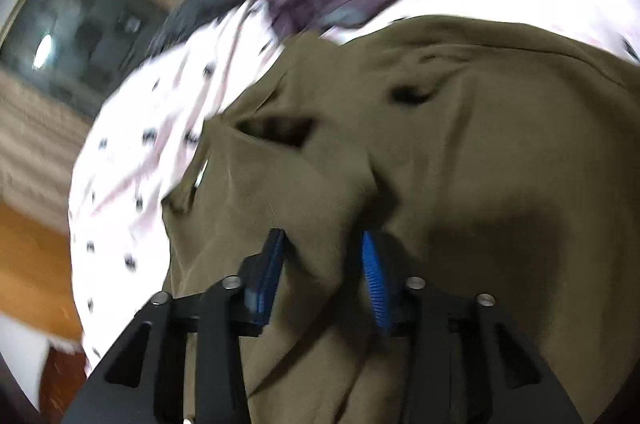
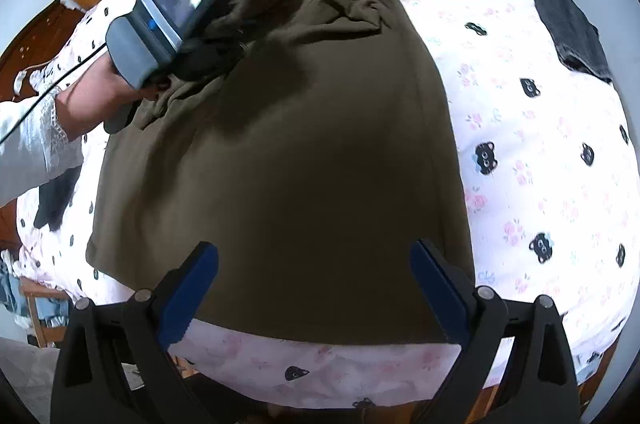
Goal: Fold clothes
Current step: 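Fold the held sleeve across the hoodie body with the left gripper and release, then grasp the olive hoodie's side edge near the collar with both grippers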
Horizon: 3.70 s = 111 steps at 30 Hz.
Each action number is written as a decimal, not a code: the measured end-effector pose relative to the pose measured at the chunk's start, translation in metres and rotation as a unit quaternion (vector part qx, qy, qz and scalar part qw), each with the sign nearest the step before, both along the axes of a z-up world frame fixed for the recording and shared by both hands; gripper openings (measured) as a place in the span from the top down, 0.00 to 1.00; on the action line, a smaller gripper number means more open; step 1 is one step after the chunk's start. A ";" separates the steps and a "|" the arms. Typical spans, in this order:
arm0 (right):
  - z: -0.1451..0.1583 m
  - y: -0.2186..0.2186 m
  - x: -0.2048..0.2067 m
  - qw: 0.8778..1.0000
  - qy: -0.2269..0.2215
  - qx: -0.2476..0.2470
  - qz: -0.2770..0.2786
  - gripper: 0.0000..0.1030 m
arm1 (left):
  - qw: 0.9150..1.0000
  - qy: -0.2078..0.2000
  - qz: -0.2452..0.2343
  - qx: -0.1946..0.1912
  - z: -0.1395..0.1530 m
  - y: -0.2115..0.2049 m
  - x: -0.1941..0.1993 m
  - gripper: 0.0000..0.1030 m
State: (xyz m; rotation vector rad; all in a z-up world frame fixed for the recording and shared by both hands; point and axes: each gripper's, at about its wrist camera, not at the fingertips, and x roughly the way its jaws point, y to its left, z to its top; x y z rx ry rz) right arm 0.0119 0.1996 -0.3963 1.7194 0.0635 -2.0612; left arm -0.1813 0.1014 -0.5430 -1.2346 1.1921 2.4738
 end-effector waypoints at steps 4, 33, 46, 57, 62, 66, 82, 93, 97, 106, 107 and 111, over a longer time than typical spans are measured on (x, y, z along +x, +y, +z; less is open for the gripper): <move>-0.003 0.000 -0.009 1.000 0.002 0.005 0.002 0.05 | 0.999 -0.027 -0.019 0.034 -0.003 0.018 0.018 0.64; -0.114 -0.207 -0.284 0.991 -0.047 -0.091 0.084 0.09 | 0.774 -0.031 0.487 0.404 -0.035 -0.288 0.022 0.50; -0.091 -0.102 -0.350 0.999 0.006 -0.033 0.020 0.15 | 0.834 0.034 0.419 0.356 0.013 -0.315 0.017 0.43; -0.083 -0.185 -0.471 0.960 0.129 0.066 0.240 0.08 | 0.957 -0.093 0.216 0.171 0.000 -0.351 -0.133 0.30; -0.106 -0.192 -0.511 0.955 0.099 0.063 0.272 0.08 | 0.957 -0.154 0.182 0.166 -0.015 -0.386 -0.170 0.29; -0.131 -0.190 -0.528 0.958 0.030 0.046 0.282 0.08 | 0.948 -0.168 0.193 0.190 -0.016 -0.414 -0.186 0.29; -0.143 -0.128 -0.561 0.959 -0.128 -0.089 0.237 0.07 | 0.876 -0.232 0.268 0.327 -0.025 -0.505 -0.145 0.28; -0.146 -0.187 -0.572 0.973 -0.050 -0.049 0.218 0.06 | 0.926 -0.207 0.220 0.226 -0.055 -0.439 -0.164 0.26; -0.148 -0.199 -0.563 0.964 -0.070 -0.089 0.242 0.10 | 0.900 -0.221 0.253 0.276 -0.063 -0.449 -0.162 0.26; -0.150 -0.190 -0.574 0.964 -0.091 -0.059 0.245 0.82 | 0.880 -0.240 0.276 0.303 -0.060 -0.455 -0.155 0.54; -0.149 -0.190 -0.573 0.963 -0.088 -0.054 0.250 0.84 | 0.882 -0.238 0.274 0.302 -0.057 -0.456 -0.153 0.65; -0.146 -0.199 -0.571 0.960 -0.077 -0.042 0.267 0.88 | 0.886 -0.238 0.260 0.301 -0.050 -0.454 -0.146 0.88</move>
